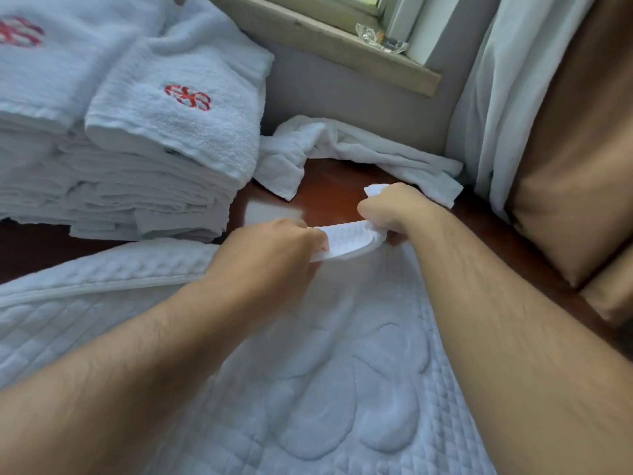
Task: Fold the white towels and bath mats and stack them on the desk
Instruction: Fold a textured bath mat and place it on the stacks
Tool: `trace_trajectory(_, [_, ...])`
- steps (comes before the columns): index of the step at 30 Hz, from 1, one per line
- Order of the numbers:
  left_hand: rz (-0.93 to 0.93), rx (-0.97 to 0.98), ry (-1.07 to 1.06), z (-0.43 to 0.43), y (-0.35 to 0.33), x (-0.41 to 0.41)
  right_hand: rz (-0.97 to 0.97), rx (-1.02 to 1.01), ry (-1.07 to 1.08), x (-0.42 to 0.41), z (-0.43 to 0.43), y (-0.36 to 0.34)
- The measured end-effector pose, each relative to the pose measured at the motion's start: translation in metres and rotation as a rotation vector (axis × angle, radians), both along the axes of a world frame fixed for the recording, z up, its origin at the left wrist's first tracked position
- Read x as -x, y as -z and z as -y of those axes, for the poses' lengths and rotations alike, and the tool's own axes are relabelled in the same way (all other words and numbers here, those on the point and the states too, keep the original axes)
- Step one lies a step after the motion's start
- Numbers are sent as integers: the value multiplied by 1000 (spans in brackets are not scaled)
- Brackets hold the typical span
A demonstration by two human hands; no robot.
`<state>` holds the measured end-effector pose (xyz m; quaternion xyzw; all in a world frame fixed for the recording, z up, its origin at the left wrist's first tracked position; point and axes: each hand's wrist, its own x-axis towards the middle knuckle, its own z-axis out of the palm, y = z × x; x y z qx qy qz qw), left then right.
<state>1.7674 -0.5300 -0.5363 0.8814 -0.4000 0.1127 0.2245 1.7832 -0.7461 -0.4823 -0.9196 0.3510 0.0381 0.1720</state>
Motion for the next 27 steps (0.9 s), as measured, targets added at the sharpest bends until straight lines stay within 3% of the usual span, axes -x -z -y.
trace_trajectory(4, [138,119,12,2,-13,21,442,-152,345,48,26,21])
trace_trajectory(7, [145,0,88,6,-14,42,562,-249,559,83,42,25])
trace_trajectory(10, [140,-94,156,10,-10,57,410,-164,516,84,52,15])
trace_trajectory(16, [107,-113,134,9,-12,55,-109,475,109,31,35,-7])
trace_trajectory(19, [124,-77,80,8,-13,51,-234,482,122,1,36,-6])
trace_trajectory(20, [127,-56,52,7,-14,48,-171,427,147,-5,43,-7])
trace_trajectory(21, [130,-34,14,5,-16,46,51,293,207,-9,54,-10])
trace_trajectory(23, [143,26,-53,3,-21,39,829,-196,419,1,75,-14])
trace_trajectory(24, [140,53,-74,3,-22,35,1099,-411,474,13,80,-13])
trace_trajectory(26, [142,99,-101,2,-22,31,1288,-719,544,39,87,4])
trace_trajectory(27, [136,77,-86,2,-20,30,1252,-824,601,49,88,14])
